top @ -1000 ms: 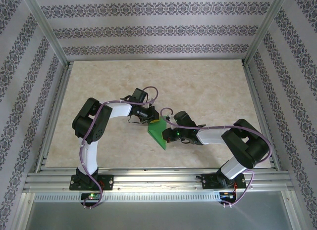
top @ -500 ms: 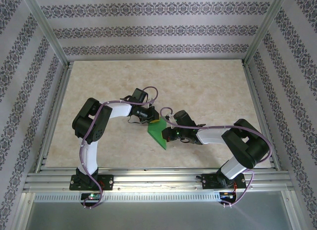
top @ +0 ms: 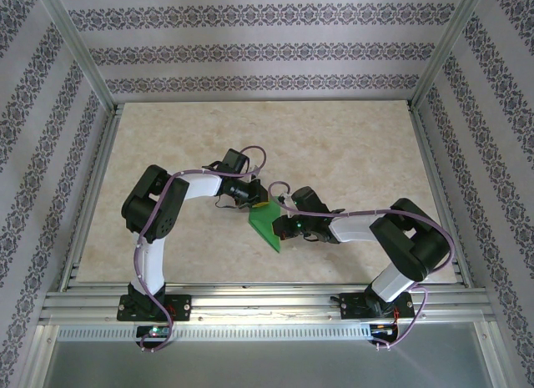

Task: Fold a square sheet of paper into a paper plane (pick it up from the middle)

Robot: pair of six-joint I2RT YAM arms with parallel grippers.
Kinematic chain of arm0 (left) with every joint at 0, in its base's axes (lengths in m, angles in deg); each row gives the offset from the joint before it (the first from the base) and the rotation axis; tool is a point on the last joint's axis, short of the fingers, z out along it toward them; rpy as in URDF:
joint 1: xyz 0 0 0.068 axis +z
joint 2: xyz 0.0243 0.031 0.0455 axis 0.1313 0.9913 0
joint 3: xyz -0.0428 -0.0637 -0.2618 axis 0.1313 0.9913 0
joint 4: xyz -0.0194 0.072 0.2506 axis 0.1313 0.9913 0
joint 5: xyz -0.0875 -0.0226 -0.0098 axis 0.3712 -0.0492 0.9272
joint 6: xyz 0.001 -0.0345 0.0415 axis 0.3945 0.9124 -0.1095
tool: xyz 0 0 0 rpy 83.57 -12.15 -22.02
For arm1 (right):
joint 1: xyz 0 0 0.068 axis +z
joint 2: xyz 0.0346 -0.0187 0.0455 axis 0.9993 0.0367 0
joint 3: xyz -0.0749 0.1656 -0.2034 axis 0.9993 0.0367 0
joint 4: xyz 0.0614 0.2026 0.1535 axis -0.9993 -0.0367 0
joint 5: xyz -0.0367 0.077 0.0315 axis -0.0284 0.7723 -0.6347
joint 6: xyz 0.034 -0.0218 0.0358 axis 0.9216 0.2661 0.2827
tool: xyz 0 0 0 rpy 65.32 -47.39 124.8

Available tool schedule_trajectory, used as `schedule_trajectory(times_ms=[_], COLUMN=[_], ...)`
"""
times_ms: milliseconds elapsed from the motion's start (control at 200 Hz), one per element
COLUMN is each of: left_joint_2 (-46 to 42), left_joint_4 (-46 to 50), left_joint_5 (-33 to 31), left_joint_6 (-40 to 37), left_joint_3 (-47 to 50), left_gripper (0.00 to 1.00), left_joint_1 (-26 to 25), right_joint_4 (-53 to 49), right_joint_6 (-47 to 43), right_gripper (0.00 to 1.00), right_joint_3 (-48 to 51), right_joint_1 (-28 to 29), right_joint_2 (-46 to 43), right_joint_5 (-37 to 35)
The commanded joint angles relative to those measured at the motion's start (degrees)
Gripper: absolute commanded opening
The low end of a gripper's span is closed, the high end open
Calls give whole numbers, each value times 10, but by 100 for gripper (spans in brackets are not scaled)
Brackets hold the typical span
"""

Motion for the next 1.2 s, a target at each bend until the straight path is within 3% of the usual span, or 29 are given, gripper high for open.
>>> schedule_trajectory(times_ms=[0,470,1194], left_joint_2=[-8,-15,-16], left_joint_4=[46,43,46], left_joint_5=[-17,-23,-20], left_joint_6=[2,8,5], left_joint_3=[18,19,18], left_gripper=[12,12,11], left_joint_1=[-4,-4,-4], right_joint_4=[0,0,2], right_joint_6=[-7,2,-6], right_gripper=[1,1,1], right_joint_3=[-5,-1,-6], right_joint_1=[-5,-5,-4], right_joint_2=[8,-13,13], right_joint_5=[4,46,17])
